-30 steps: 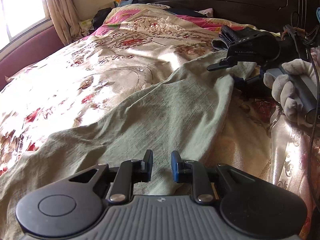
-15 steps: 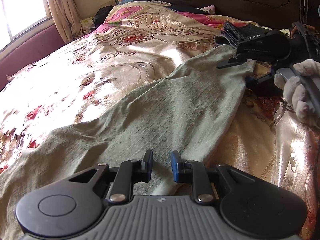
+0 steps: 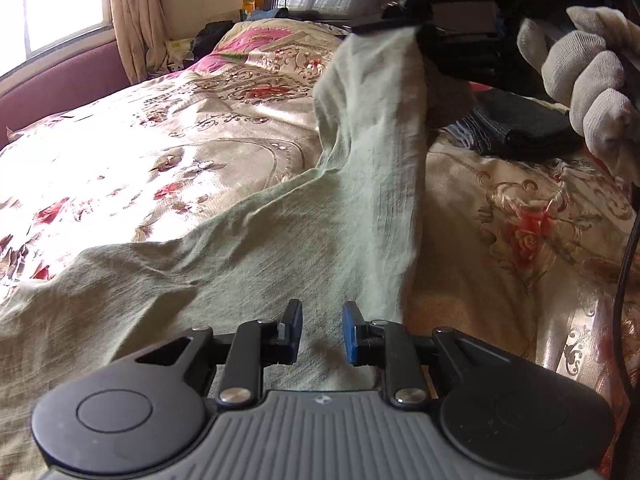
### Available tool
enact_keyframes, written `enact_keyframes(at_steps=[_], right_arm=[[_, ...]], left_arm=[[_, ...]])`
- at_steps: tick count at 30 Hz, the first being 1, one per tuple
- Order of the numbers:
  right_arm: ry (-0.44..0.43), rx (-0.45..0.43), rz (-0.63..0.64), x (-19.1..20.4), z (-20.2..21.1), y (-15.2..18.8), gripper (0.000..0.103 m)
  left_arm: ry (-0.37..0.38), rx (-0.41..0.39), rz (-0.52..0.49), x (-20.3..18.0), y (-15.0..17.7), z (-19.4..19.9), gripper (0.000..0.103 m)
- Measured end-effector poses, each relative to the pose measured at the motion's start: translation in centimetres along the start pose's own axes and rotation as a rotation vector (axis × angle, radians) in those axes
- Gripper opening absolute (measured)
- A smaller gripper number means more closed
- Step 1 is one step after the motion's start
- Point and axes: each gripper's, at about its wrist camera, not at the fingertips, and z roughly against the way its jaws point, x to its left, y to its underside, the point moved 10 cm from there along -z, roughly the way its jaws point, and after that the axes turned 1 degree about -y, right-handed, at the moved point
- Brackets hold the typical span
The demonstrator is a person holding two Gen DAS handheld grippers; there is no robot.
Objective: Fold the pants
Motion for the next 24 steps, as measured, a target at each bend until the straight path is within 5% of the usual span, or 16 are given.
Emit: enact_keyframes(at_steps=[3, 7, 11, 15, 18, 24], right_arm=[[0.022, 0.135, 0.326, 6.8, -4.2, 5.5, 0.005], [-0.038, 0.389, 0.763, 12.8, -8.4, 18.3, 0.005], [-0.052, 0.534, 1.299, 13.8, -9.8, 30.2, 0.008], [-0.058, 0.575, 1.572, 12.9, -8.3, 34.5, 0.011], [-0.030, 0.630, 1.486, 11.9, -8.4, 33.7, 0.032], [0.078, 0.650, 1.041, 9.1, -6.0, 27.8, 0.035]], left_arm=[[-0.018, -0.039, 0.066, 1.8, 0.3, 2.0, 0.037], [-0.092, -0.043, 0.160, 5.7, 3.1, 6.0, 0.037], [-0.169, -0.003, 0.247, 8.8, 7.4, 9.3, 0.037], [-0.190, -0.044, 0.326, 10.1, 9.6, 11.9, 0.042], [-0.192, -0.070, 0.366, 10.6, 9.9, 12.4, 0.042], [-0.183, -0.100, 0.383, 10.8, 9.8, 12.5, 0.042]])
